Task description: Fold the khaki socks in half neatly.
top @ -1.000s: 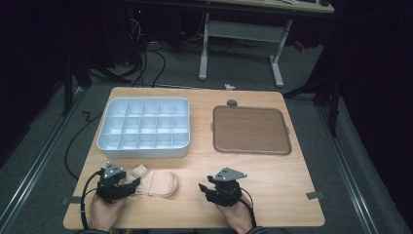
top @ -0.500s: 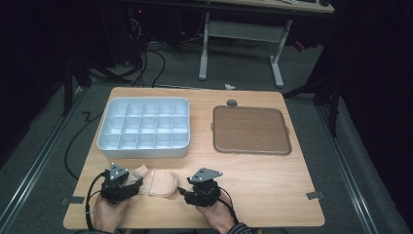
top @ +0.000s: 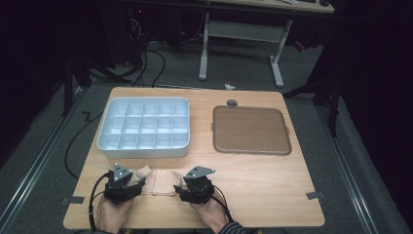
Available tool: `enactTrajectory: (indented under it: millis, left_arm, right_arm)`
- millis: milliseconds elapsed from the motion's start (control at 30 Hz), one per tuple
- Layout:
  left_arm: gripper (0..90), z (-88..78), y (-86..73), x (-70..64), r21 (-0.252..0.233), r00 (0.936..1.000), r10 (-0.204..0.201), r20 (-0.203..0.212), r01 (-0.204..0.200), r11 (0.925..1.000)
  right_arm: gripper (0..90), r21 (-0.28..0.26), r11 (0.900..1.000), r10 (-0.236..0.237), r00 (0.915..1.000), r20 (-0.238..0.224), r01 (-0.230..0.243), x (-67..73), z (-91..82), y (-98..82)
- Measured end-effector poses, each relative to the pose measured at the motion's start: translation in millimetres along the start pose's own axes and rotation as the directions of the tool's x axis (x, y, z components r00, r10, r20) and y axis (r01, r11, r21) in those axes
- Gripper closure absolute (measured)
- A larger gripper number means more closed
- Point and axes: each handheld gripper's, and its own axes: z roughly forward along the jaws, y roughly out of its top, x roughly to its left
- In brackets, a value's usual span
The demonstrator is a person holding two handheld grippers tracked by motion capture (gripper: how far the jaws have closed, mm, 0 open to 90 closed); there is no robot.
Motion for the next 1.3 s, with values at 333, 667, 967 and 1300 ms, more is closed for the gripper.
enactTrajectory:
  millis: [333, 667, 967, 1300]
  left_arm:
    - [57.0, -0.5, -1.5, -3.3, -0.013, 0.9997, 0.013, 0.022, -0.013, 0.9998]
    - [68.2, 0.3, 0.2, -6.1, -0.006, 0.9985, 0.016, 0.052, -0.016, 0.9999]
    - [71.8, 1.2, 0.7, -7.8, -0.008, 0.9975, 0.01, 0.07, -0.01, 0.9999]
    - [75.3, 3.6, 2.6, -11.2, -0.006, 0.9944, 0.017, 0.104, -0.016, 0.9998]
  right_arm:
    - [80.8, 0.04, 0.999, 0.019, 0.9998, 0.002, -0.019, -11.6, 2.8, -5.7]
    - [82.1, 0.025, 0.999, 0.032, 0.999, 0.031, -0.033, -16.7, 0.4, -9.8]
    - [60.2, -0.004, 0.998, 0.064, 0.9966, 0.051, -0.064, -19.3, 0.5, -1.1]
    - [78.2, 0.008, 0.997, 0.073, 0.9957, 0.057, -0.073, -24.0, 9.7, 1.9]
